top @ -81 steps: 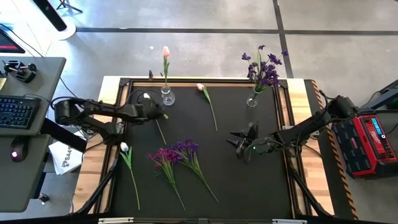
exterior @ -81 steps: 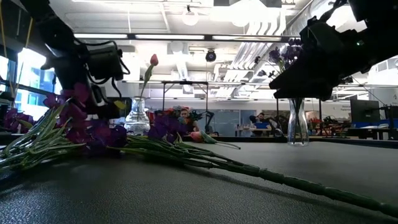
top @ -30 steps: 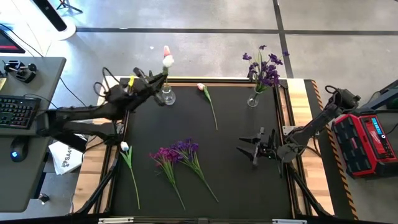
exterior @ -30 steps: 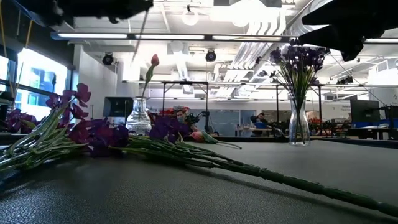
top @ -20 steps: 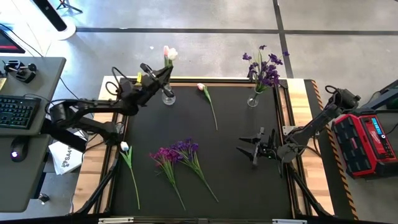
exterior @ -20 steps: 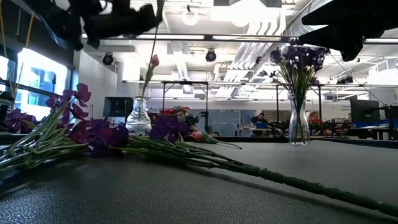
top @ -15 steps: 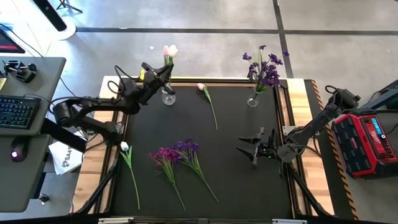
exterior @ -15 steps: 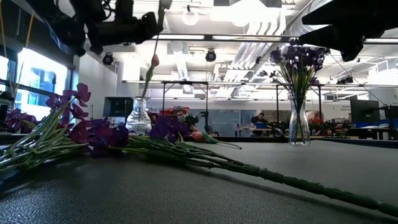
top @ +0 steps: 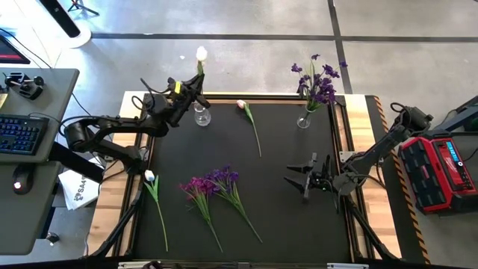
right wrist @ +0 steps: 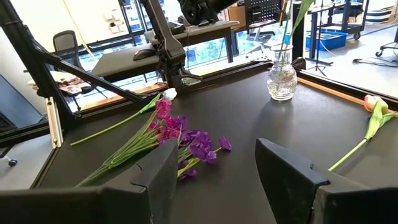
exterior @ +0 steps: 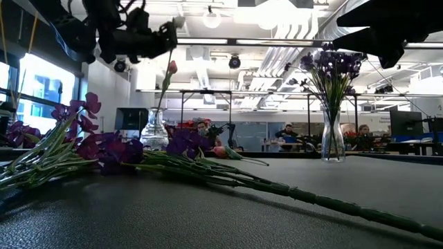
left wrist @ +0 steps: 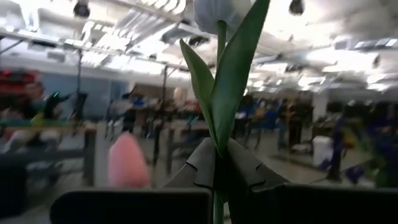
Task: Sort flowers into vase by color
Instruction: Put the top white tulip into the left transparent vase, then put the purple flowers into the right transparent vase
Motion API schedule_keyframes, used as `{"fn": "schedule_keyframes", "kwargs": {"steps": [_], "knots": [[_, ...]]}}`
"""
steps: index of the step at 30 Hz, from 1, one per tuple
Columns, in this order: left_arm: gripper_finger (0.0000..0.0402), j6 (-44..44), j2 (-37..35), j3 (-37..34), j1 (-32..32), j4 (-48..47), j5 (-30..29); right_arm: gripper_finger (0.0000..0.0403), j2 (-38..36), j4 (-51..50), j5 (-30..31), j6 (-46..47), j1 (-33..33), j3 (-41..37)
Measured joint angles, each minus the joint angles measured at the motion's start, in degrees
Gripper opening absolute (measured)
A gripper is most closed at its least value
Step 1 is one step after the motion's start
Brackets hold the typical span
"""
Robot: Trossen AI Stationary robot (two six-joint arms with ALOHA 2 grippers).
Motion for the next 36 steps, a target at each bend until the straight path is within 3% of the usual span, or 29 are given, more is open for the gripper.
{"fn": "schedule_keyframes", "kwargs": {"steps": [10,21,26,36], "knots": [[0.0029,-1.29,0.0,0.0,-0.02,-6.03,-3.28,0.0199,0.0,-0.02,-0.2,-0.11,0.0,0.0],[0.0144,0.76,-0.59,0.0,-0.41,-15.18,-6.4,0.0199,0.0,-0.04,-0.92,-0.08,0.0,0.0],[0.0174,5.76,-5.03,0.0,-2.7,-22.07,-11.82,0.0199,0.0,-0.02,-0.96,-0.12,0.0,0.0],[0.0176,6.51,-17.82,0.0,-13.35,-40.5,-19.83,0.0199,0.02,-0.42,-1.01,-0.17,0.0,0.0]]}}
